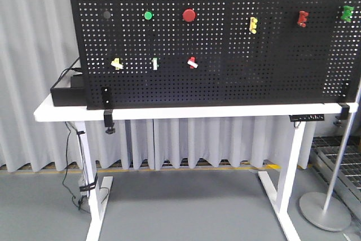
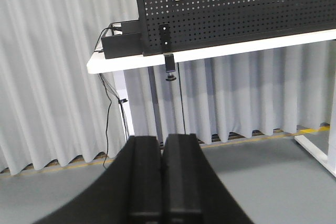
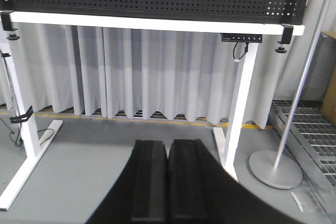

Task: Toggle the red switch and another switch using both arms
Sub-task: 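Drive the base forward up to the black pegboard on the table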

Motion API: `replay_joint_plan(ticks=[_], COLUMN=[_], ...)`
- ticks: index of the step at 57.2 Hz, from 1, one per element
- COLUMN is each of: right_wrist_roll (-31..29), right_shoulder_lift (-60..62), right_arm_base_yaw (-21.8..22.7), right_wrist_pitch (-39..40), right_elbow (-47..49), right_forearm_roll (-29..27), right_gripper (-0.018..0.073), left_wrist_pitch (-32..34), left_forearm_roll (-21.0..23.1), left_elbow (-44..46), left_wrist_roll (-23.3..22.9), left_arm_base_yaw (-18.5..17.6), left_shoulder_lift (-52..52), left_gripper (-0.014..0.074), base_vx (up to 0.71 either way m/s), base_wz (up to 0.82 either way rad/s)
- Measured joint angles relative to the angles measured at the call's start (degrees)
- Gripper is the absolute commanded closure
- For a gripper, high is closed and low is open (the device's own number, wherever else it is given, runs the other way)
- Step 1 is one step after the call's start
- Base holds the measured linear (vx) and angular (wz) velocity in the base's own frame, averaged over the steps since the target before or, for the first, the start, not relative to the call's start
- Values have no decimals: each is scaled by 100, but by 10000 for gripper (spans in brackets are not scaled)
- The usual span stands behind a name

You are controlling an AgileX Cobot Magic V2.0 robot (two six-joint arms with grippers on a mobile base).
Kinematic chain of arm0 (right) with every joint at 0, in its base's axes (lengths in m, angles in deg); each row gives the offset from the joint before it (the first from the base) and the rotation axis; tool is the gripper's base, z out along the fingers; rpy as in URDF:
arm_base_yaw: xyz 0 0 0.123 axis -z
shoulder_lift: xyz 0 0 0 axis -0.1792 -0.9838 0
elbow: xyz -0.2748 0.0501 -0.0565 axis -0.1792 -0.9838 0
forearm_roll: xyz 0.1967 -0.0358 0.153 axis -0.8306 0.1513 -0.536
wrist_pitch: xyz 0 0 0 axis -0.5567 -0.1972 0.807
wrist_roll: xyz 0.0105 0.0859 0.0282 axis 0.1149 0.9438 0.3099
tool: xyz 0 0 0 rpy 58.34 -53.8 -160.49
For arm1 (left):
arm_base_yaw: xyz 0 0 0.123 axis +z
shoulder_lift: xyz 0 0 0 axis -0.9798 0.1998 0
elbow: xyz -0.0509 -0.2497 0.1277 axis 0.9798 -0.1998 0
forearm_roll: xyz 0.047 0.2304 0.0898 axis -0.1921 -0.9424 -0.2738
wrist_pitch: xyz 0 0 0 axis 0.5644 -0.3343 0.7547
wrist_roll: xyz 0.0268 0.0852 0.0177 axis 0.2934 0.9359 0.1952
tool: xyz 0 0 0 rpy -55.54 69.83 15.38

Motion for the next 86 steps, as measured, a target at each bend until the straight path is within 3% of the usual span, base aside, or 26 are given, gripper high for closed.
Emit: replay_joint_plan(ticks=[86], right_wrist_roll=[0], right_shoulder_lift=[0], right_arm_base_yaw=[0], right_wrist_pitch=[0], right_elbow=[0], right_forearm_roll=[0], right_gripper=[566], left_wrist_pitch=[0], left_forearm_roll=[0], left_elbow=[0], left_wrist_roll=[0], left_arm_base_yaw=[0], left_shoulder_lift=[0], left_gripper=[594], base_vx=[29], base_wz=[2])
